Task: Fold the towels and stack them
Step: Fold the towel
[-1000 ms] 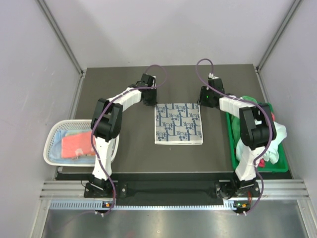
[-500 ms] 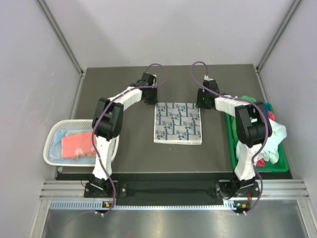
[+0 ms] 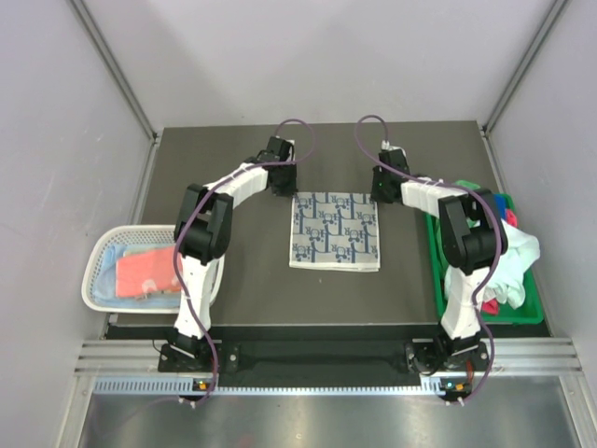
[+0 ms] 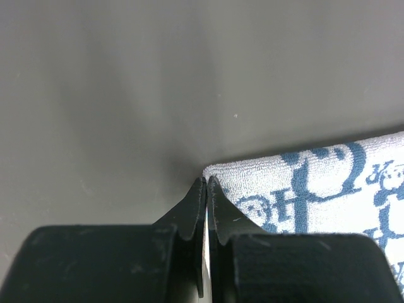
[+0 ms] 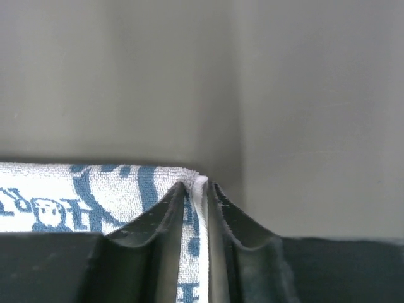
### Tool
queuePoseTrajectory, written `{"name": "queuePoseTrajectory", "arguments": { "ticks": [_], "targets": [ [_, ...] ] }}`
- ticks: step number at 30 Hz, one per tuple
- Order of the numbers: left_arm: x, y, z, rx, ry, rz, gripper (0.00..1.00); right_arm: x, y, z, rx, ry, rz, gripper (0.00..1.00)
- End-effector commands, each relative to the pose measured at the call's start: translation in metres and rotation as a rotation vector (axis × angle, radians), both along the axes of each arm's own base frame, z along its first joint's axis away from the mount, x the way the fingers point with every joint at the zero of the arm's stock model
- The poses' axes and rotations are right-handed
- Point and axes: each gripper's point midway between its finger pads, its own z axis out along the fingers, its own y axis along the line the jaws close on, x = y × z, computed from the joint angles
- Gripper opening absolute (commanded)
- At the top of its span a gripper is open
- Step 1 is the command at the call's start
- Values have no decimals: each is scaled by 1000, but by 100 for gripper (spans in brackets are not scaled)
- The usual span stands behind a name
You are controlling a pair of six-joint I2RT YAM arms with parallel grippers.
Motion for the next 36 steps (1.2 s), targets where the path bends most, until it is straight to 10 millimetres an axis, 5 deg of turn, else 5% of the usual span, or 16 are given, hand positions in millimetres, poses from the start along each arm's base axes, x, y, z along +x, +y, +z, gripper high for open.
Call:
{"name": "queuePoseTrajectory", "arguments": {
  "ticks": [1, 7, 12, 19, 26, 36],
  "targets": [
    [-2, 3, -22, 4, 22, 14, 0, 11, 9, 4, -3, -30, 10, 18],
    [8, 2, -8, -51, -62, 69, 0, 14, 8, 7, 26, -69, -17, 3],
    [18, 3, 11, -125, -149, 113, 0, 26, 8, 35, 109, -185, -48, 0],
    [22, -4, 64, -262, -290, 87, 0, 19, -1, 69, 162, -320, -76, 0],
    [3, -8, 99, -343, -382, 33, 0, -1, -9, 97, 189, -410, -84, 0],
    [-44, -9, 104, -425, -367, -26, 0, -43, -11, 100, 231, -421, -67, 0]
  ]
}}
